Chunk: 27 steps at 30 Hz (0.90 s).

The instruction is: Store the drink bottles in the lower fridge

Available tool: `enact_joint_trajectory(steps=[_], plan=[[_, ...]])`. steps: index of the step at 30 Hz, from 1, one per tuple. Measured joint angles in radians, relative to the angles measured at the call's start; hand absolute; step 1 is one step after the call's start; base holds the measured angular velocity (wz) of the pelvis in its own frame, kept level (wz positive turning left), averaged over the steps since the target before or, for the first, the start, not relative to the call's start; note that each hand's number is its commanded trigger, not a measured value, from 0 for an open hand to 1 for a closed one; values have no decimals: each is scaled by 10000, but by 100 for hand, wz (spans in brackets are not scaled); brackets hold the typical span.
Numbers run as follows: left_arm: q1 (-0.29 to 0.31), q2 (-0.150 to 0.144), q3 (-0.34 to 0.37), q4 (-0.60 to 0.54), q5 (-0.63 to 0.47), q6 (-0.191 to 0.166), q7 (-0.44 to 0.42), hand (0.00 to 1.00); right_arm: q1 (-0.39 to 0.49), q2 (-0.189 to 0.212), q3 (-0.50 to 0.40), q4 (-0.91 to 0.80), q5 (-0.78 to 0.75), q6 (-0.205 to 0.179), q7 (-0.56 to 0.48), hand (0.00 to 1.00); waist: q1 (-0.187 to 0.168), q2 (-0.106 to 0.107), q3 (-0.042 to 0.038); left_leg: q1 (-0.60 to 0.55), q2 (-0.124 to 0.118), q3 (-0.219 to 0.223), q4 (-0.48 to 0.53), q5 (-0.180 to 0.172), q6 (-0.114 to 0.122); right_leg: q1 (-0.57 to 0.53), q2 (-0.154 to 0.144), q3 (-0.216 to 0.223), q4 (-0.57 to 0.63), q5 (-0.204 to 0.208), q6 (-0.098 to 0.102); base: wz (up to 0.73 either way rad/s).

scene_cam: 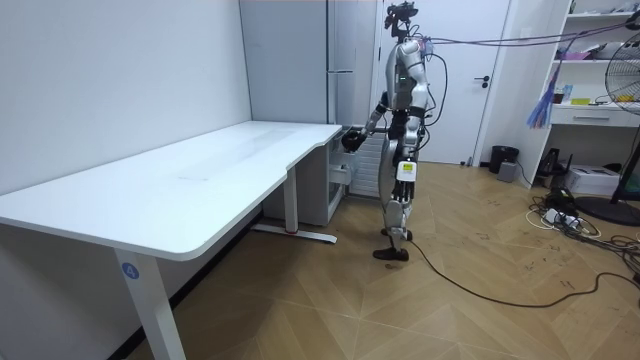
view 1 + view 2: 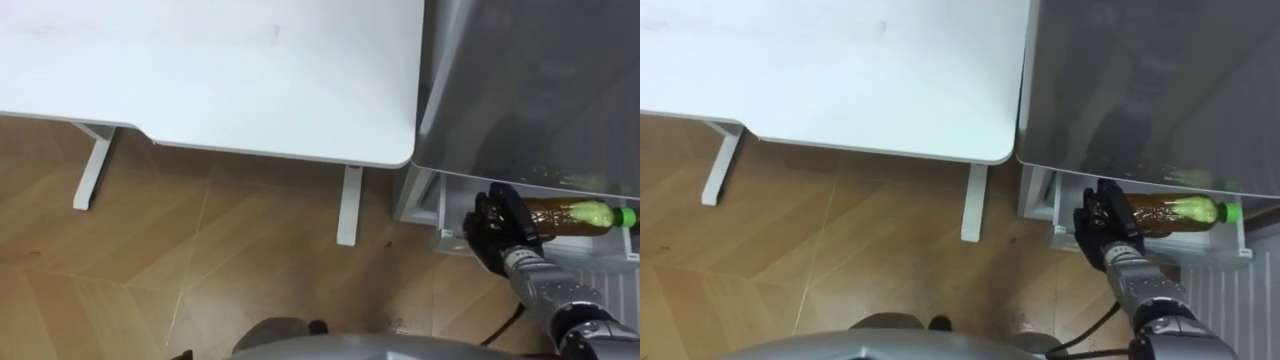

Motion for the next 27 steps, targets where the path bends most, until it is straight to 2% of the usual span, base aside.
enact_joint_trajectory(steps=[12, 16, 23, 27], plan=[[-31, 71, 2, 14, 18, 29, 8, 0, -251, -54, -400, -3, 12, -42, -440, 100, -21, 37, -35, -303, -119, 16, -13, 194, 111, -324, -161, -89, 176, -9, 14, 3], [-36, 81, 2, 26, 21, 30, 14, 0, -281, -55, -482, -2, 11, -63, -526, 100, -19, 22, -24, -328, -136, 16, -20, 217, 122, -342, -179, -101, 182, -12, 20, 0], [-62, 84, 3, 13, 32, 29, 26, 0, -395, -56, -561, -3, 2, -165, -826, 100, -30, 56, -46, -413, -140, 17, -24, 218, 123, -411, -183, -104, 179, -16, 26, 0], [-245, 125, 6, 14, 51, -25, 26, 0, -583, -67, -582, -2, -9, -356, -1162, 100, -29, 84, -49, -553, -141, 11, -22, 250, 128, -604, -198, -112, 311, -15, 26, 0]])
